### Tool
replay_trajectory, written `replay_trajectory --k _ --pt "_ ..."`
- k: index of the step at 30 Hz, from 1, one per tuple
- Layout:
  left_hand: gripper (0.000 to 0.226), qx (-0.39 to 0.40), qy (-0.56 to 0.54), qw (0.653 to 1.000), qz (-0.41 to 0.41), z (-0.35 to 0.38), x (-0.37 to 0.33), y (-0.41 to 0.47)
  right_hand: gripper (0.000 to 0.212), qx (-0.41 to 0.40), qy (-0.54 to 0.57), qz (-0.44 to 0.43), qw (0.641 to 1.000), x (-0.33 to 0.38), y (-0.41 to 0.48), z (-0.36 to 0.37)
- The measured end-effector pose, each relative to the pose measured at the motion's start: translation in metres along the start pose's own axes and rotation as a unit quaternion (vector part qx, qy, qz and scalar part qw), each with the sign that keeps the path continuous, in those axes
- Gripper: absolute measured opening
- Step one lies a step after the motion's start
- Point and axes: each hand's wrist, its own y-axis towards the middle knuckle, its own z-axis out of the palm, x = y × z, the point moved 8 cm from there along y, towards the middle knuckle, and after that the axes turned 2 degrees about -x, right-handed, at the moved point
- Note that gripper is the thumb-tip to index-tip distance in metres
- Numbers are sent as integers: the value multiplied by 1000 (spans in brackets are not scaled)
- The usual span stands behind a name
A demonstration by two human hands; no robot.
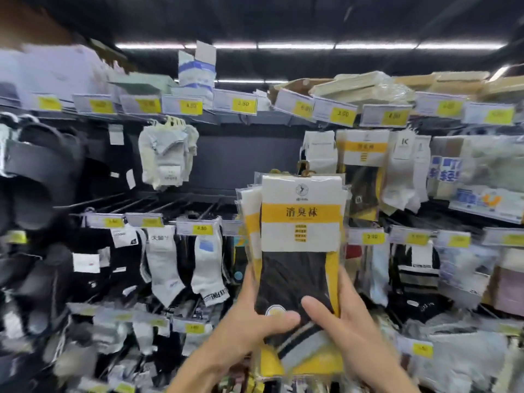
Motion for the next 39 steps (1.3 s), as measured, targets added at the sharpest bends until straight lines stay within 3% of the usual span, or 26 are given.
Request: replay_trajectory --k 3,6,9,12,18,24,26,30,33,39 --pt "76 -45 -80 996 -20 -16 14 9 58 30 25 10 999 -6 14 7" --pt "60 -63 -83 994 -22 -17 25 16 57 7 -13 30 999 -21 18 -1" --pt "54 -103 -65 993 -2 -3 42 34 69 -101 -36 54 993 -33 23 -42" --pt "64 -71 -78 994 -7 35 59 49 65 -179 -36 38 982 -33 29 -95" --pt "95 -43 -153 980 -122 95 136 29 45 -126 -29 102 986 -93 -5 -137" --pt "92 -106 -210 923 -306 112 209 -42 31 -74 50 218 972 -189 -76 -126" --pt "81 -138 -223 904 -337 107 227 -68 32 -65 78 253 962 -214 -95 -118" --pt "77 -224 -238 879 -347 85 249 -108 38 -38 106 292 950 -241 -118 -92" --pt "70 -261 -242 878 -320 70 250 -125 42 3 116 311 943 -248 -123 -63" --pt "81 -314 -200 885 -279 33 255 -131 31 29 124 324 937 -259 -116 -22"
